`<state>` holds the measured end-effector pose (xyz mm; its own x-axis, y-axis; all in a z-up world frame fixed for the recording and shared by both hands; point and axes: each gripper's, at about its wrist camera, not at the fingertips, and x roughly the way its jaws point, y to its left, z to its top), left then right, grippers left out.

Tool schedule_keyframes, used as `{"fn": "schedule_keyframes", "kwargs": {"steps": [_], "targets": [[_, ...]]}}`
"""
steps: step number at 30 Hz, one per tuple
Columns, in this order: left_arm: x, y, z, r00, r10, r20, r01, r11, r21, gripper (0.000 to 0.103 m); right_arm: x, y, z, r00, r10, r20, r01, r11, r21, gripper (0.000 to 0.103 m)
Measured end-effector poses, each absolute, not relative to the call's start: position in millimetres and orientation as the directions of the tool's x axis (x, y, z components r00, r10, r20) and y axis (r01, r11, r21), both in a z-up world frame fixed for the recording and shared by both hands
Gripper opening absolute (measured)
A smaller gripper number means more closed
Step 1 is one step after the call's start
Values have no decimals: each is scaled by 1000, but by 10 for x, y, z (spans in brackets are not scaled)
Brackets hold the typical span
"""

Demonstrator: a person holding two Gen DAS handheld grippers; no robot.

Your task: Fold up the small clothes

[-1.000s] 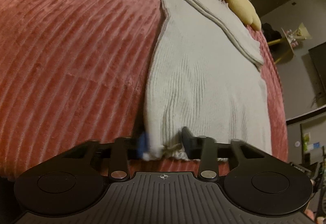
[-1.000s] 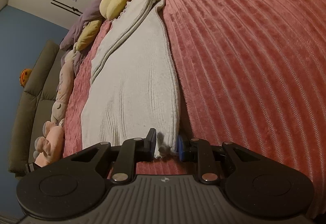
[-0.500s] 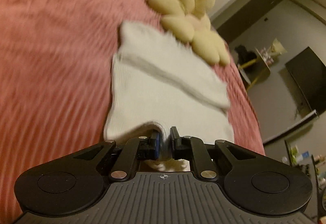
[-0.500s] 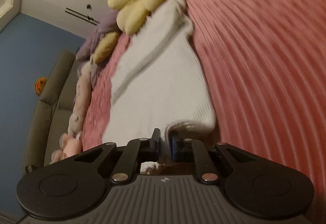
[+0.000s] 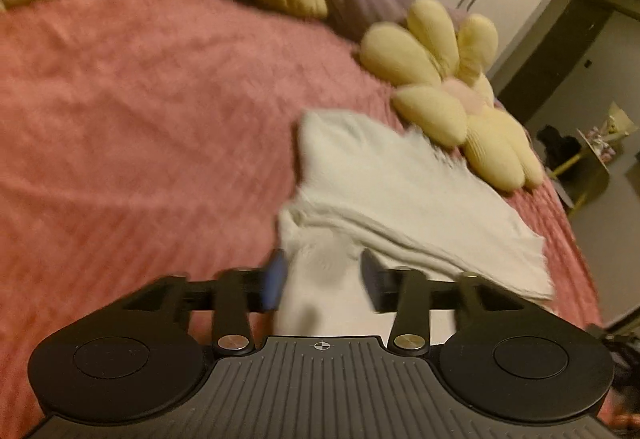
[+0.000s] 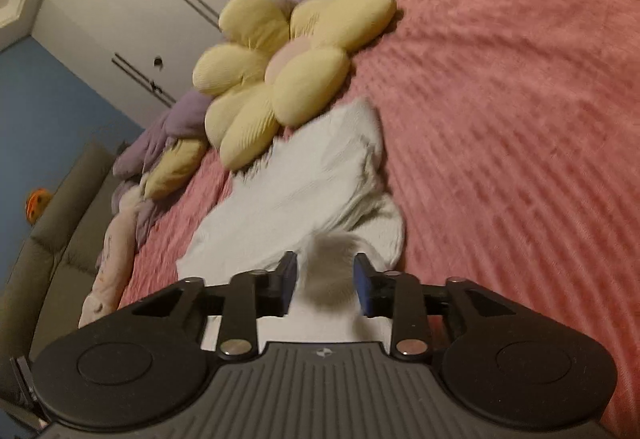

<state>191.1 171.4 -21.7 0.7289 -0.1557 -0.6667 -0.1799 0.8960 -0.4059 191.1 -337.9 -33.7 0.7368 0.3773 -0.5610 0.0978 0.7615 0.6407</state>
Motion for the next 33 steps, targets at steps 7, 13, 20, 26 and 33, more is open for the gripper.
{"fn": "schedule_keyframes", "kwargs": {"steps": [7, 13, 20, 26, 33], "targets": [[2020, 1586, -405, 649, -205, -732, -66, 944, -324, 72, 2010, -3089, -373, 700, 304, -646, -64, 928, 367, 55], [2209, 1431, -546, 615, -196, -764, -59, 955, -292, 56, 2219, -3003, -543, 662, 305, -685, -49, 929, 367, 53], [2237, 1366, -464, 643, -121, -756, -48, 979, -198, 12, 2118, -2907, -495, 695, 258, -671, -81, 956, 283, 11], [2171, 1260, -330, 671, -172, -721, 31, 979, -204, 11, 2003, -2817, -380, 735, 204, -647, -112, 977, 181, 10], [2276, 1210, -551, 618, -144, -773, -2, 983, -184, 37, 2152, -2743, -493, 677, 227, -700, -139, 973, 182, 16]]}}
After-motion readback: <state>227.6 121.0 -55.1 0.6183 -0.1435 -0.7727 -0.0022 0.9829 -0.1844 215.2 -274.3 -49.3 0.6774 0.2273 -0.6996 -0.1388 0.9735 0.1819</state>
